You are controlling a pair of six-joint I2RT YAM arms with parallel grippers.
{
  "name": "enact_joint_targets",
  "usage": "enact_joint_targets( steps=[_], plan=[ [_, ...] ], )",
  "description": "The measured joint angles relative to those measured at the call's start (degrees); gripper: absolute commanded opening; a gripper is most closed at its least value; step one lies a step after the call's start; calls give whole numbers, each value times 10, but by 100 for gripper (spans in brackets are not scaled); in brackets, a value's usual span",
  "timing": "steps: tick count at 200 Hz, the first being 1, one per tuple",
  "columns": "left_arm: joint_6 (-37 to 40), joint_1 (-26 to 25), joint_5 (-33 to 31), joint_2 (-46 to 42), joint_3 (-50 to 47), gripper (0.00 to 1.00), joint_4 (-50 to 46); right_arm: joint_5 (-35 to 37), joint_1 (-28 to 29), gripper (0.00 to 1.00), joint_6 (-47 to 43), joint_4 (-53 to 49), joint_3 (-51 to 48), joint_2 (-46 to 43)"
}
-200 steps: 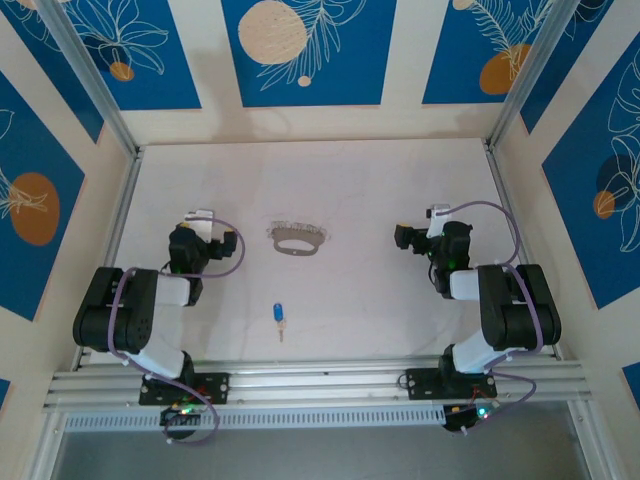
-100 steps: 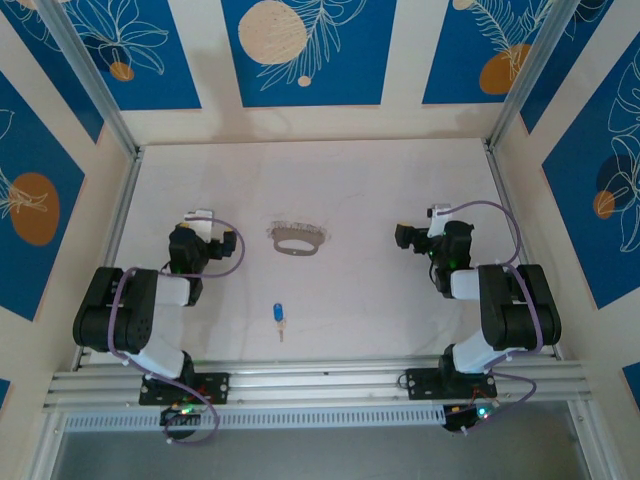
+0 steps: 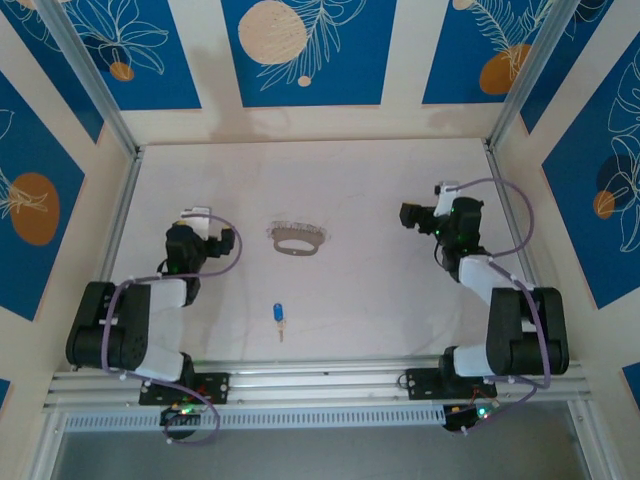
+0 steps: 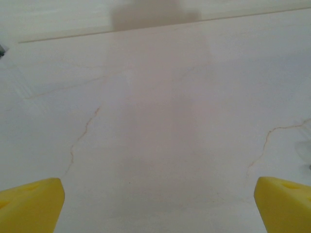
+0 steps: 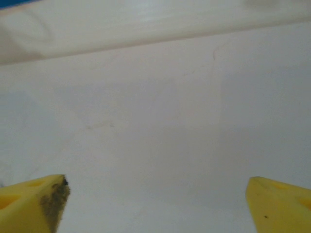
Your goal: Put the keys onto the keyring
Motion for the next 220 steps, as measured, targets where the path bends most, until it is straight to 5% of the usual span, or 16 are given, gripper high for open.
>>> enact_joint_targets(
  steps=[63,105,164,220],
  plan=[
    [-104,-1,-24,-110,119,97,-229,-21,-93,100,173,-186,80,-20],
    [-198,-28,18,-122,149,99,-308,-38,5,80,176,-268,127,14],
    [-245,-167,34,-92,170,99,-357,-67,142,51,138,-304,200,124],
    [-269,-241,28,-56,170,100,-367,-132,193,44,110,-296,233,219]
  ],
)
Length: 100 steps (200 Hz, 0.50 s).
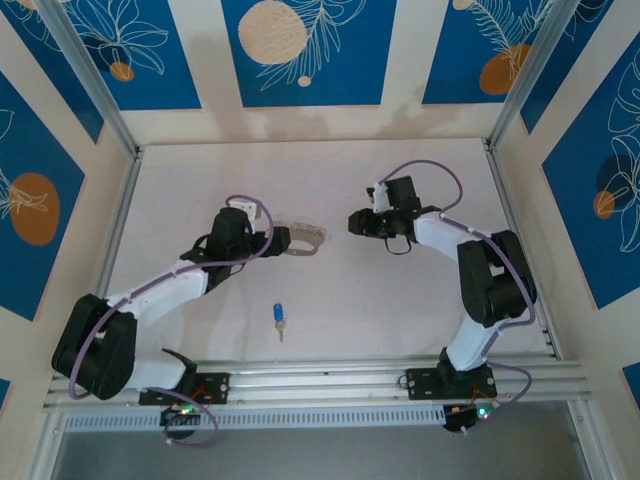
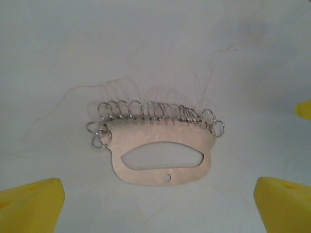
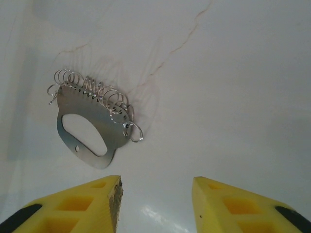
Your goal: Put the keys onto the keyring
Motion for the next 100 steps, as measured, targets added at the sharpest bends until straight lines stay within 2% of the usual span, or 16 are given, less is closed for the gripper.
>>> enact_joint_targets(
  steps=[44,100],
  plan=[
    [-4,-2,4,12,9,100,0,-38,20,44,-3,30,25,55],
    [-6,-2,11,12,28,100,-1,-53,34,45,-5,54,54,108]
  ],
)
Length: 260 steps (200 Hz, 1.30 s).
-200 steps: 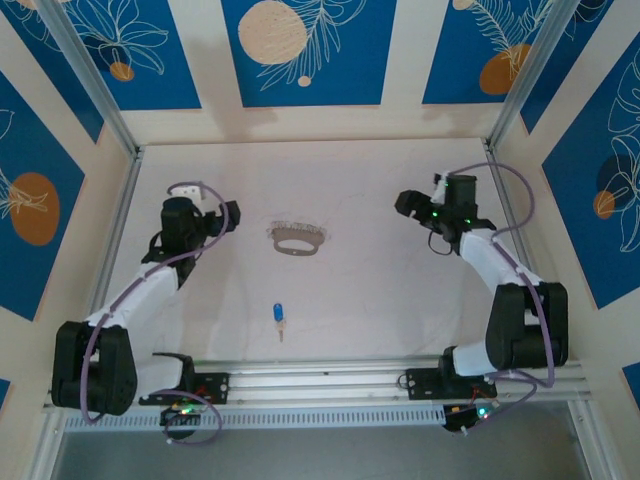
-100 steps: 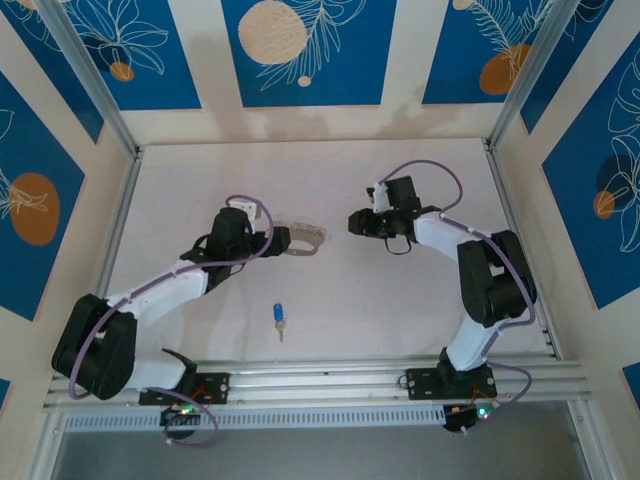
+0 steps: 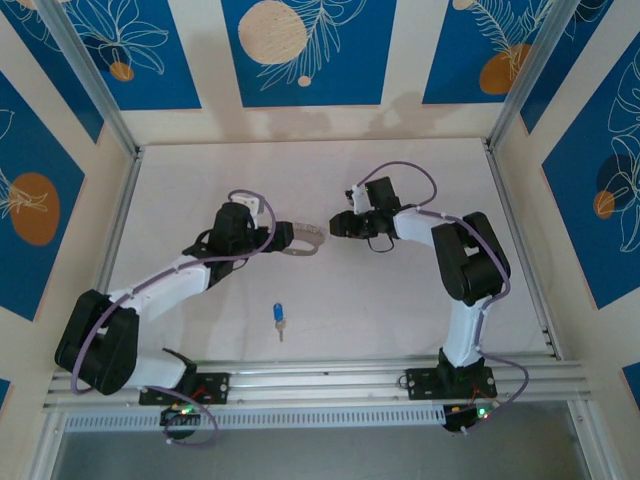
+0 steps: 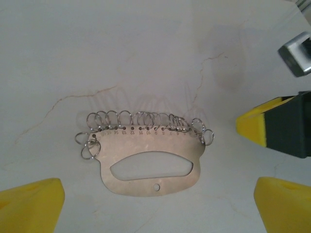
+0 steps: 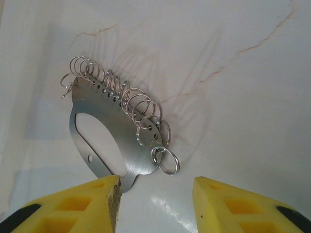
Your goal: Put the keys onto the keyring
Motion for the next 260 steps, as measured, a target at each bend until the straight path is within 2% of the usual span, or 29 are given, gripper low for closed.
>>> enact_joint_targets(
  steps=[118,195,260],
  plan=[
    [-11,0,19,30,19,100,17,-36,7,44,-9,4,43,59],
    [-16,0,19,31,20,100,29,-52,24,28,-13,12,25,66],
    [-22,0,24,31,20,100,45,-54,24,28,-13,24,-3,50]
  ],
)
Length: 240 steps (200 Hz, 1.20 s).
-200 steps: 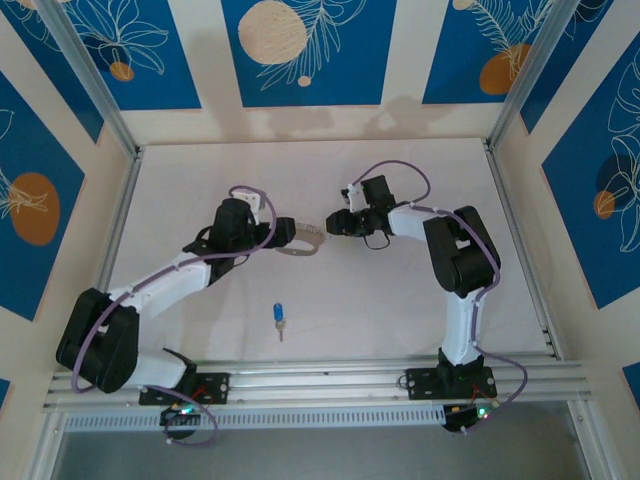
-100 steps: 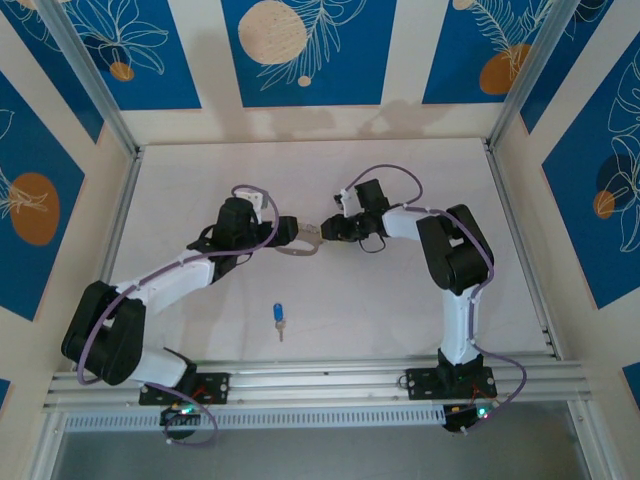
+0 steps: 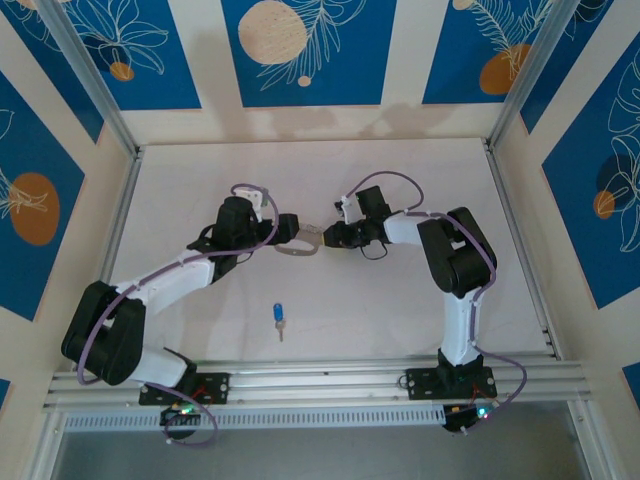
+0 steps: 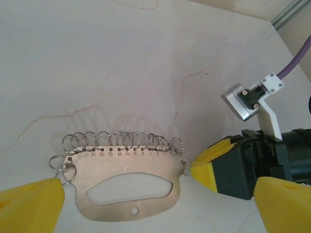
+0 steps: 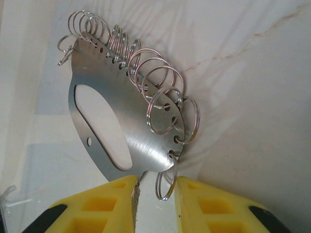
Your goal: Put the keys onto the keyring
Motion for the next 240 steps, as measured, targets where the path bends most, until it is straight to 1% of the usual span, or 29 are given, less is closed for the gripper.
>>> enact_joint_targets(
  steps=[70,93,137,162,192,240],
  plan=[
    [-4,0,6,0,0,100,5,-3,-6,27,11,14,-6,0],
    [-4,0,7,0,0,100,5,-6,-9,23,20,16,-8,0],
    [-4,0,9,0,0,100,5,-8,-14,20,28,16,-11,0],
    [-4,0,10,0,0,100,5,-8,-14,20,31,16,-12,0],
    [-4,0,10,0,0,100,5,-12,-14,24,36,18,-12,0],
    [-4,0,10,0,0,100,5,-17,-14,24,42,20,-12,0]
  ],
)
